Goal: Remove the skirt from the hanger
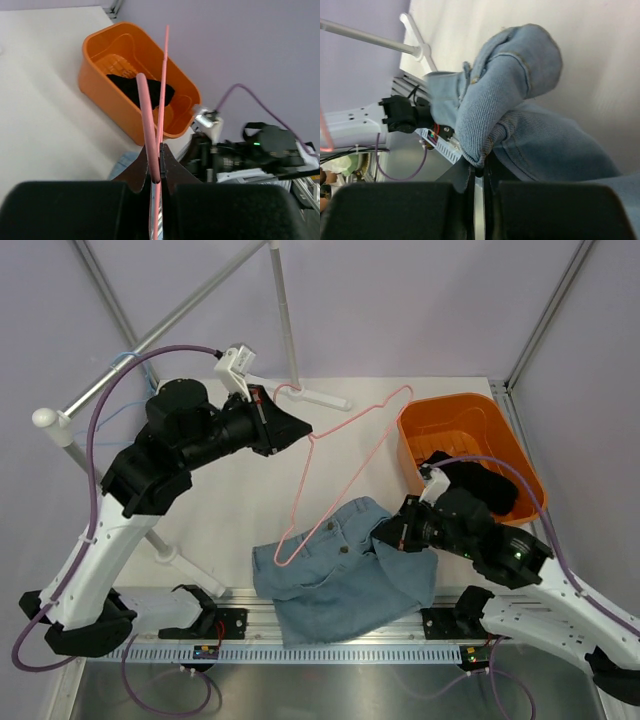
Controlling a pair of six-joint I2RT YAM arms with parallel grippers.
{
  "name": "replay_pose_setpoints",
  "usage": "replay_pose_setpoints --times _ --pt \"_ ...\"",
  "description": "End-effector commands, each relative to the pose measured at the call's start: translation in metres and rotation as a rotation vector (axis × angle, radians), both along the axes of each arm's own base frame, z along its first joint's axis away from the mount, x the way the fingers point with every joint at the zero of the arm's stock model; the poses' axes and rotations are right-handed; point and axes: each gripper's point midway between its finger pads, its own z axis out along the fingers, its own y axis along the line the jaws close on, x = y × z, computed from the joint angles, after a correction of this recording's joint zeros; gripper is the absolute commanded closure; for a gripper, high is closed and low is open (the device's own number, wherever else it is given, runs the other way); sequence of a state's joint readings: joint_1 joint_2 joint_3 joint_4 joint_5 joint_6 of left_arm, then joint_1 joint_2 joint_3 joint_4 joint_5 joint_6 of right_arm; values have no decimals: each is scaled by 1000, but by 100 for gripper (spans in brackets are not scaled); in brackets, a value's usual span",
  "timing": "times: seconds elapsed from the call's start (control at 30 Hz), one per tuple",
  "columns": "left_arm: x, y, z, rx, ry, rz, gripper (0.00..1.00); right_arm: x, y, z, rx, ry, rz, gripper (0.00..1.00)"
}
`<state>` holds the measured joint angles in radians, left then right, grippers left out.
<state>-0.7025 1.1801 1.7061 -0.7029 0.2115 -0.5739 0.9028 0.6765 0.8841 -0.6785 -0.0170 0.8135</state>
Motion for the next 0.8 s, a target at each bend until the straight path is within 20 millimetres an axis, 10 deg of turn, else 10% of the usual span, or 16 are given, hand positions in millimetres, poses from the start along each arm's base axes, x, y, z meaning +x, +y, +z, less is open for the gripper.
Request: replay_pose_setpoints --times 0.0,0.33,0.57,0.77 --pt "-41 14 74 -160 -150 -96 100 15 27 12 64 -64 37 100" --pt "-113 84 116 -230 -285 -57 100 80 25 41 -136 -209 -71 100" --pt "-147 110 93 -263 -257 -61 100 153 -28 172 -151 -519 -293 100" --pt "-153 111 56 -241 -181 -71 100 158 -78 302 -166 -875 -468 100"
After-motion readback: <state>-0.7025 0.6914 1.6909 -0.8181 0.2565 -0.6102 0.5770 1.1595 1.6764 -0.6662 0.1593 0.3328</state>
